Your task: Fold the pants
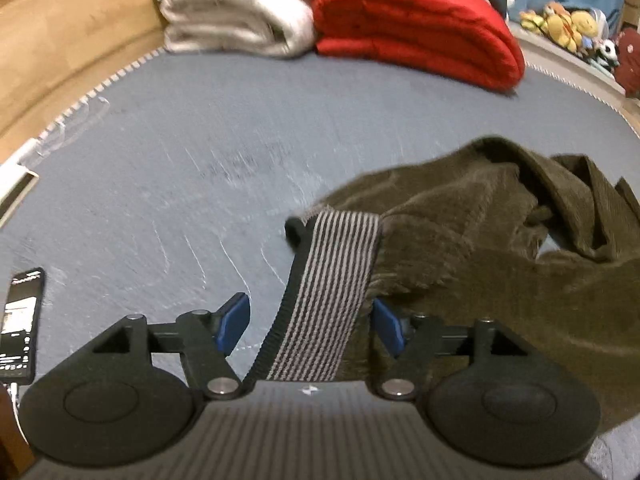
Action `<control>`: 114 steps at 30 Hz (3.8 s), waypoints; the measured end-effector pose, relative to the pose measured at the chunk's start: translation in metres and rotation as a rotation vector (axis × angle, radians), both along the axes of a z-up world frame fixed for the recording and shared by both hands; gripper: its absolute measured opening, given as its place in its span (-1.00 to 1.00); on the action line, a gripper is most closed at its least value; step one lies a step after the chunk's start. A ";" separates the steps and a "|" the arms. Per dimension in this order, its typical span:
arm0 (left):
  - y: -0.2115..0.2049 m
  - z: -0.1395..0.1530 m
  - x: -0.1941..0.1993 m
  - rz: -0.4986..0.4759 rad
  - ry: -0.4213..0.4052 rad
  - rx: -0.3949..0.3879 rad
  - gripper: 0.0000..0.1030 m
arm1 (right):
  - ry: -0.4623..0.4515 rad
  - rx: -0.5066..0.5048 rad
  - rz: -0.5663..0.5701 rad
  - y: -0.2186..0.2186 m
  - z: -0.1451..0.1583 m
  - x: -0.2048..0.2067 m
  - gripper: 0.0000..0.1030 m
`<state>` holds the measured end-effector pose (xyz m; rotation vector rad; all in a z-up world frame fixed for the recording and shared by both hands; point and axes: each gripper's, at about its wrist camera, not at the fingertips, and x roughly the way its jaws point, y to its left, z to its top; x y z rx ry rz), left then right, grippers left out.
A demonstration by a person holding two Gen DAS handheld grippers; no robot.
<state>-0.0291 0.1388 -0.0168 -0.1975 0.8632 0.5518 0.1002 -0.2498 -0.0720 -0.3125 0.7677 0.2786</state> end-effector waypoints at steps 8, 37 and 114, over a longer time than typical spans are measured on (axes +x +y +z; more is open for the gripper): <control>-0.042 0.032 0.008 -0.146 -0.180 0.066 0.59 | 0.032 -0.196 0.021 0.027 -0.044 0.020 0.07; -0.208 -0.084 0.033 -0.916 0.039 -0.090 0.43 | -0.110 -0.008 0.169 -0.022 0.025 -0.046 0.23; 0.148 -0.047 0.097 -0.074 -0.091 -0.526 0.30 | -0.145 0.525 -0.179 -0.011 0.079 -0.024 0.11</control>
